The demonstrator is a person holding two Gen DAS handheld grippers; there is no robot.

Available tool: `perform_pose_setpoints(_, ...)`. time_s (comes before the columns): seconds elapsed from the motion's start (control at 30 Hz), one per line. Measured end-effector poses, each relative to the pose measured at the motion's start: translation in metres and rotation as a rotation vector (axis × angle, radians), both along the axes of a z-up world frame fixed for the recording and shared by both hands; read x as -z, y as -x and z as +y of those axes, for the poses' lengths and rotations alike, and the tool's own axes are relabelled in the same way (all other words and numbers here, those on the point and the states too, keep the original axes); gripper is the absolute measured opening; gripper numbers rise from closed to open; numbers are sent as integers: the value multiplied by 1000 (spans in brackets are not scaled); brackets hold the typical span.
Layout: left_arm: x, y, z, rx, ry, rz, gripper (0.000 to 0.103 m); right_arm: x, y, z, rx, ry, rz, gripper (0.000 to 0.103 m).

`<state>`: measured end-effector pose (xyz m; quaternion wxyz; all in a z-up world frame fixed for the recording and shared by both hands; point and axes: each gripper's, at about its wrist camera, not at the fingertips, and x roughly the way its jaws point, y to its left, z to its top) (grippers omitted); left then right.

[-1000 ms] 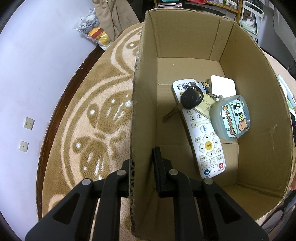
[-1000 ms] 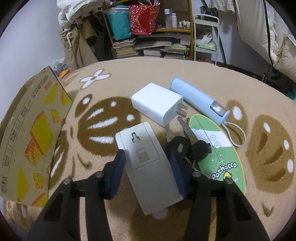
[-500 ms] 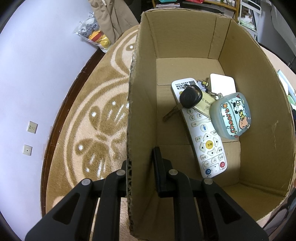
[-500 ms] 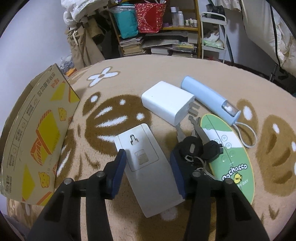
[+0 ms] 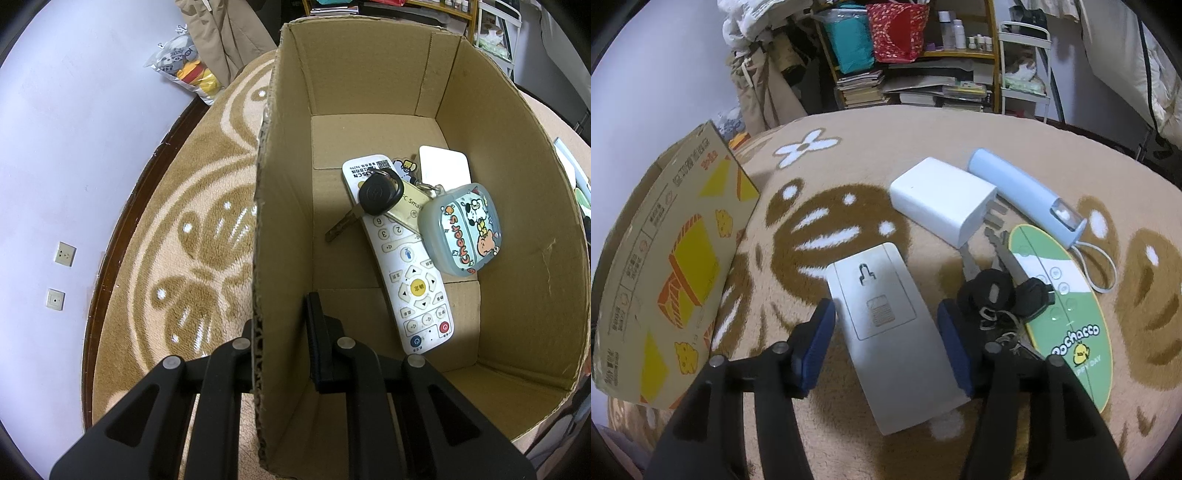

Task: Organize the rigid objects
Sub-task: 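Grasp the flat white device with the right gripper, then carry the white device into the box and release it on the remote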

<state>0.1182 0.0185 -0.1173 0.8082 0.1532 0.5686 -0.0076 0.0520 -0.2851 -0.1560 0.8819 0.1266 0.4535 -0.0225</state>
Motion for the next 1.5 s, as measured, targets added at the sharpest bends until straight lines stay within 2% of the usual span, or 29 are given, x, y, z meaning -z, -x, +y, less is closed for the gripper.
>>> perform_pose_setpoints(0.13, 0, 0, -1, 0, 0, 0, 13, 3, -5, 9, -18, 44, 2, 63)
perform_pose_setpoints(0.33, 1, 0, -1, 0, 1, 1, 13, 0, -5, 22, -36, 126, -12, 53)
perform_pose_setpoints(0.5, 1, 0, -2, -1, 1, 1, 13, -6, -2, 28, -34, 157, -31, 53)
perform_pose_setpoints(0.8, 1, 0, -1, -1, 2, 1, 13, -50, -7, 37, -46, 121, -124, 53)
perform_pose_setpoints(1.07, 3, 0, -2, -1, 4, 1, 13, -91, -25, 72, -102, 71, -219, 53)
perform_pose_setpoints(1.5, 4, 0, -2, -1, 5, 2, 13, -122, -42, 119, -180, -11, -304, 53)
